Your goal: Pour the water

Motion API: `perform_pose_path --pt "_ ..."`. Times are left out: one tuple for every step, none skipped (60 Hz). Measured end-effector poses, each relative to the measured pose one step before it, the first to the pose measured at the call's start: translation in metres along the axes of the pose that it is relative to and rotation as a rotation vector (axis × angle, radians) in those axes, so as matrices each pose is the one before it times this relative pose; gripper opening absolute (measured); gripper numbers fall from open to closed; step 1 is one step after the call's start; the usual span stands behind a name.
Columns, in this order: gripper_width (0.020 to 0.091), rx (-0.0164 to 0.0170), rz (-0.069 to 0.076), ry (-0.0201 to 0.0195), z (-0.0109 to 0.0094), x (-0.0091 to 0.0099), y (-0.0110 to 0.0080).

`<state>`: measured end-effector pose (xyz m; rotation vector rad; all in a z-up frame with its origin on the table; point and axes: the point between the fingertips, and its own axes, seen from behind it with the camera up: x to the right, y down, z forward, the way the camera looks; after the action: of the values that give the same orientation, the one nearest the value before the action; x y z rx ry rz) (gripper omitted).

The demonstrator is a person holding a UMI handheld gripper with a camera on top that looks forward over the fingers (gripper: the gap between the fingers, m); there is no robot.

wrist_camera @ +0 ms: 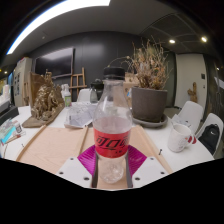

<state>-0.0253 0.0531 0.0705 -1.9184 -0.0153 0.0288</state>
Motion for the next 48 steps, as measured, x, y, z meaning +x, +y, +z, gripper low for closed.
perform_pose_path --pt "0.0376 0.00033 -0.0043 0.00037 0.00043 -0.0002 0.0001" --pt "0.0359 -0.00253 -0.0033 -0.00029 -0.00009 -0.00006 0.00063" --pt "0.0329 -0.00308 -0.0007 -0.00229 -0.0009 0.00001 0.00023" --pt "0.0318 -0.00331 0.0006 -0.00298 0.00056 -0.00088 0.00087" --pt "0.0286 -0.00198 0.0014 -0.00224 -0.00079 0.00002 -0.00006" --pt "0.0285 -0.00271 0.0008 0.00104 -0.00042 0.00055 0.00026" --pt "0.0282 -0.00131 0.0009 -0.00009 -0.00023 0.0 0.00016" --pt "0.0251 -0.00325 -0.0014 -0.00381 0.00028 -0.00057 0.00075" --pt "0.0252 -0.00229 -0.001 0.00069 -0.00018 0.00027 0.00034" --pt "0.0252 -0.00106 -0.0011 -0.00126 -0.00005 -0.00023 0.0001" --pt "0.0252 -0.00265 -0.0016 -0.00203 -0.00007 -0.00044 0.00051" --pt "0.0251 -0.00218 -0.0022 -0.00006 0.00008 0.00021 0.00025" --pt "0.0251 -0.00334 -0.0003 -0.00088 -0.00008 0.00026 0.00022" --pt "0.0252 -0.00392 0.0016 -0.00329 -0.00037 -0.00006 0.00016" --pt "0.0252 -0.00229 0.0043 -0.00496 -0.00041 -0.0004 -0.00093" --pt "0.0251 0.00011 0.0073 -0.00583 -0.00057 -0.00063 -0.00196" --pt "0.0252 -0.00004 0.0084 -0.00408 -0.00061 -0.00109 -0.00449" --pt "0.025 0.00288 0.0094 -0.00687 -0.00141 -0.00024 -0.00376" --pt "0.0252 0.00405 0.0097 -0.00756 -0.00152 -0.00073 -0.00423" --pt "0.0251 0.00569 0.0123 -0.01048 -0.00134 -0.00102 -0.00549" --pt "0.0251 0.00866 0.0174 -0.0129 -0.00125 0.00009 -0.0063" --pt "0.0251 0.00924 0.0191 -0.0094 -0.00153 -0.00034 -0.00723" --pt "0.0251 0.00891 0.0222 -0.01071 -0.00153 -0.00063 -0.00729" --pt "0.025 0.00738 0.0267 -0.01428 -0.00144 -0.00141 -0.00755" --pt "0.025 0.00609 0.0321 -0.01685 -0.00135 -0.00179 -0.00769" --pt "0.0249 0.00642 0.0378 -0.01719 -0.00125 -0.00158 -0.0079" --pt "0.0249 0.00661 0.0425 -0.01661 -0.00114 -0.00129 -0.00809" --pt "0.0251 0.00736 0.0391 -0.00974 -0.00176 -0.00507 -0.00841" --pt "0.0251 0.00529 0.043 -0.01717 -0.00121 -0.00069 -0.0082" --pt "0.025 0.00502 0.0413 -0.0202 -0.00161 0.001 -0.00762" --pt "0.025 0.00486 0.0423 -0.01671 -0.00142 -0.00079 -0.00805" --pt "0.0249 0.00478 0.0432 -0.01595 -0.00103 -0.001 -0.00771" --pt "0.0247 0.0036 0.0447 -0.01649 -0.00086 -0.00137 -0.00768" --pt "0.0248 0.00268 0.0465 -0.01676 -0.0011 -0.00154 -0.00733" --pt "0.0246 0.00149 0.0485 -0.01613 -0.00078 -0.00152 -0.00663" --pt "0.0247 0.00085 0.0501 -0.01555 -0.00047 -0.00137 -0.0066" --pt "0.0248 0.00137 0.0503 -0.01466 -0.00057 -0.00119 -0.00666" --pt "0.0248 0.00177 0.0499 -0.01467 -0.00066 -0.00156 -0.00643" --pt "0.0247 0.00403 0.0477 -0.0111 -0.00269 -0.00451 -0.00501" --pt "0.0247 0.00091 0.0484 -0.01571 0.00026 -0.0004 -0.00616" --pt "0.0245 -0.00021 0.0463 -0.01273 0.00291 0.00189 -0.00608" --pt "0.0246 -0.00005 0.0481 -0.01026 0.00047 0.0005 -0.00521" --pt "0.0246 -0.00004 0.0469 -0.00942 -0.00012 0.00069 -0.00498" --pt "0.0246 -0.00053 0.0451 -0.00957 0.00057 0.00115 -0.00496" --pt "0.0246 -0.00057 0.0428 -0.01049 0.00069 0.00075 -0.00449" --pt "0.0246 -0.00197 0.0435 -0.00933 0.0007 0.00133 -0.00389" --pt "0.0244 -0.00201 0.0431 -0.00733 0.00078 0.00187 -0.00376" --pt "0.0246 -0.0019 0.0419 -0.00481 0.0013 0.00227 -0.00358"
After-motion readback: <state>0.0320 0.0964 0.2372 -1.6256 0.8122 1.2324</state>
